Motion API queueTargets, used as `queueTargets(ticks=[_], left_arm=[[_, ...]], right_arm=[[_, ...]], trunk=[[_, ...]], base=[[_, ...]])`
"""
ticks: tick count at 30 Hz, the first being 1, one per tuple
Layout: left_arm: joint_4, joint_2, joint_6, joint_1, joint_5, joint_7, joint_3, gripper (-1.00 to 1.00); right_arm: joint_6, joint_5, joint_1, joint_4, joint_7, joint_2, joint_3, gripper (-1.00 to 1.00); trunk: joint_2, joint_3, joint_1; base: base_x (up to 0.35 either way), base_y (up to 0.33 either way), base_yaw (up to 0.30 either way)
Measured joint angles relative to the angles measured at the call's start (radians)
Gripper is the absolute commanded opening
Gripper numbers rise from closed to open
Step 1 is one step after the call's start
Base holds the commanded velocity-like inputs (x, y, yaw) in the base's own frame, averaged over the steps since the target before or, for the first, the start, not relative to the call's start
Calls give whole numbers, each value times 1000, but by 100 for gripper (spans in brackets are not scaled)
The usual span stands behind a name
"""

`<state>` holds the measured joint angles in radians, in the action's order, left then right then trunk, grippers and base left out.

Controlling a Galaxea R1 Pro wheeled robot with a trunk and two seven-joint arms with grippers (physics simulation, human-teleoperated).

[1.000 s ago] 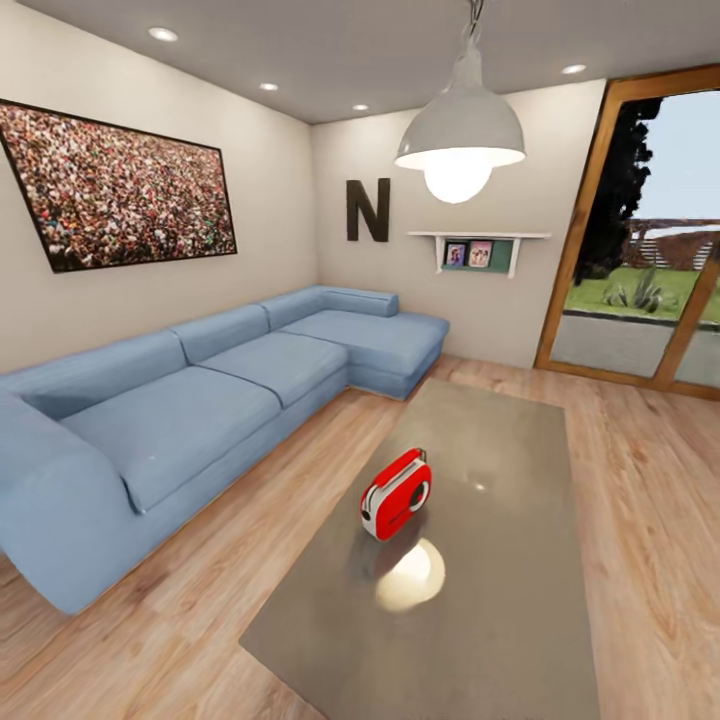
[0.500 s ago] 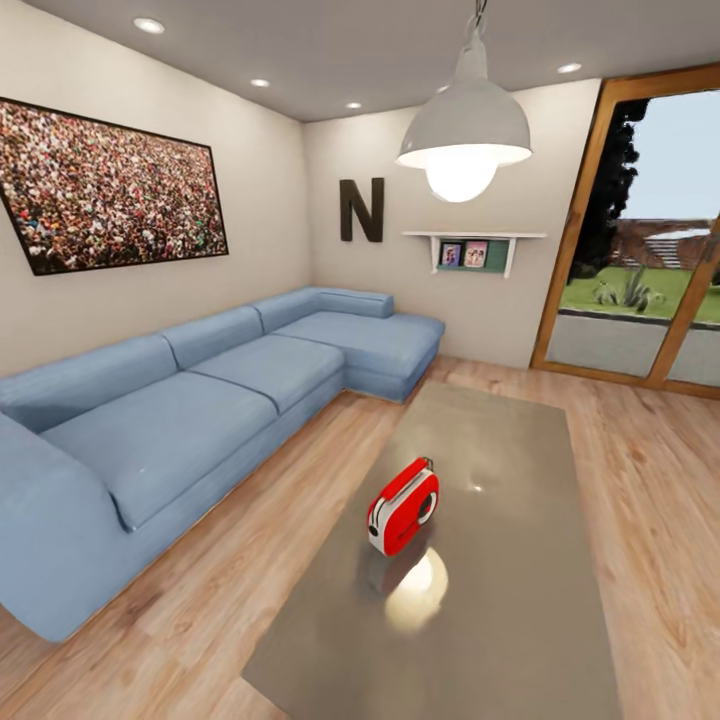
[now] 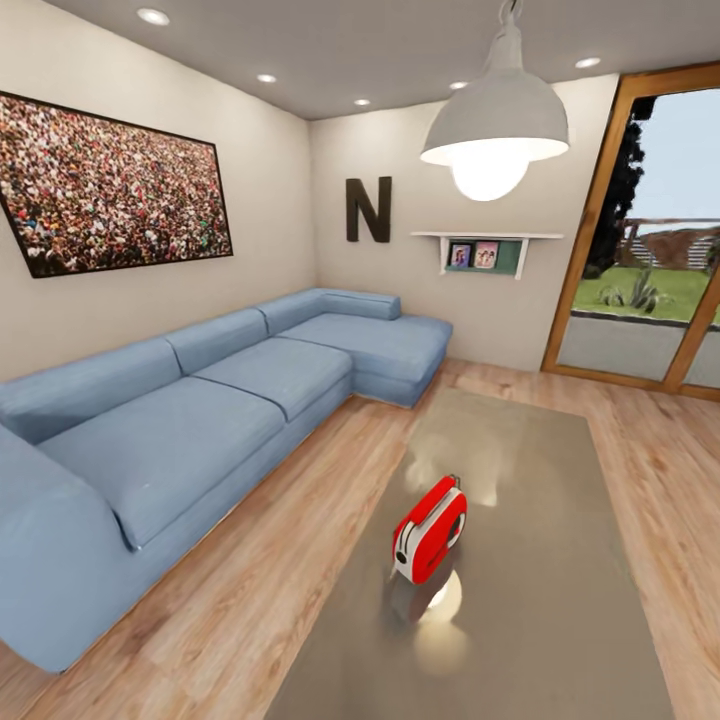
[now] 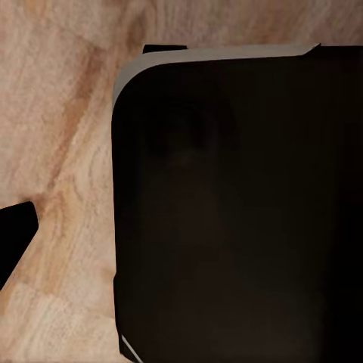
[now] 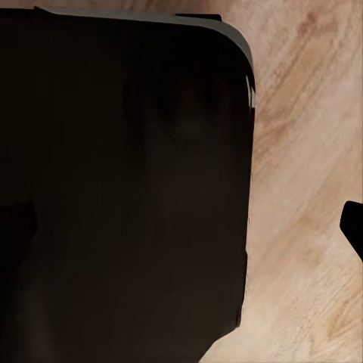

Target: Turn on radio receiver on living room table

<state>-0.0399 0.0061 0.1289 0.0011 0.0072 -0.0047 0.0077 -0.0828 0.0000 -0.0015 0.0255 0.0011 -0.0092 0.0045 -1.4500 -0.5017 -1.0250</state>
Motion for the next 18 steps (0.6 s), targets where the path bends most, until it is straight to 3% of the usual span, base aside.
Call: queueTargets(ticks=[6, 18], left_arm=[[0, 0, 0, 0, 0, 1, 0, 100], [0, 0, 0, 0, 0, 2, 0, 100]], right_arm=[[0, 0, 0, 0, -1, 1, -1, 100], [0, -3, 0, 0, -1, 1, -1, 100]], trunk=[[0, 0, 0], [0, 0, 0]], base=[[16, 15, -82], [1, 1, -270]])
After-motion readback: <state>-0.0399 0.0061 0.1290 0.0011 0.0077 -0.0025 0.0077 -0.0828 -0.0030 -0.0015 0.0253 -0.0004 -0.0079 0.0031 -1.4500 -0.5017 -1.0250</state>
